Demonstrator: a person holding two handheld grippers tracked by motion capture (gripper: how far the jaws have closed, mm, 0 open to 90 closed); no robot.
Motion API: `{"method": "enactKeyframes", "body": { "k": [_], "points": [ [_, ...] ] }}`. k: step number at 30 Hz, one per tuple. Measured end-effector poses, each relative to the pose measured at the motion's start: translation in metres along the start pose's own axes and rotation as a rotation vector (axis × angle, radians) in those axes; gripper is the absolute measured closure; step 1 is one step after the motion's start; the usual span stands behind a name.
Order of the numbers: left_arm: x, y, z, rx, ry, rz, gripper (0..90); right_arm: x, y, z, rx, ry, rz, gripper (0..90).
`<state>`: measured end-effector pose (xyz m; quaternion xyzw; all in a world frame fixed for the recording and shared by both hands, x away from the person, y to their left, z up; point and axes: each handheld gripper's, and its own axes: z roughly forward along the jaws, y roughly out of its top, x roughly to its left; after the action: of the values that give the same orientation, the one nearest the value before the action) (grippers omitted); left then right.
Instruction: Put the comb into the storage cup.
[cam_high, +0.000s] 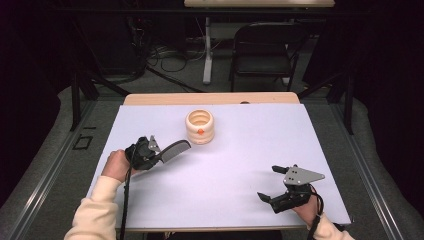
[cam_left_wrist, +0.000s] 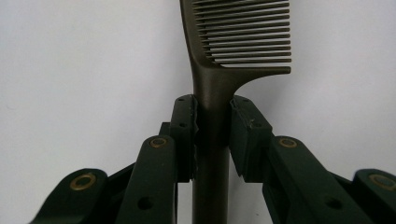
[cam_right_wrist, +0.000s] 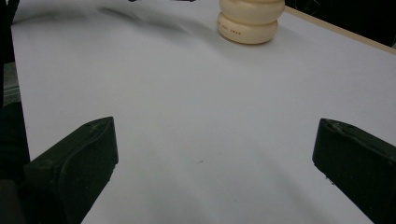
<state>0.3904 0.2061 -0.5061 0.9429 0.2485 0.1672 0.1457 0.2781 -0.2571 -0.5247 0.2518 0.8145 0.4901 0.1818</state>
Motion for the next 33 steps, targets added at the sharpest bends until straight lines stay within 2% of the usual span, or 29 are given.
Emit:
{"method": "enactKeyframes", "body": {
  "k": [11, 16, 27, 33],
  "points": [
    [0.002, -0.002, -0.017, -0.112, -0.016, -0.082, 72.4, -0.001, 0.0, 0.0, 0.001, 0.0, 0.002, 0.0],
    [0.002, -0.001, -0.022, -0.134, -0.021, -0.088, 72.4, -0.001, 0.0, 0.001, 0.004, 0.001, -0.001, 0.0],
    [0.004, -0.001, -0.027, -0.194, -0.031, -0.136, 72.4, -0.001, 0.0, 0.001, 0.001, 0.0, 0.003, 0.0],
    [0.007, -0.004, -0.027, -0.232, -0.026, -0.178, 72.4, -0.001, 0.0, 0.001, 0.003, 0.001, 0.002, 0.0]
  ]
}}
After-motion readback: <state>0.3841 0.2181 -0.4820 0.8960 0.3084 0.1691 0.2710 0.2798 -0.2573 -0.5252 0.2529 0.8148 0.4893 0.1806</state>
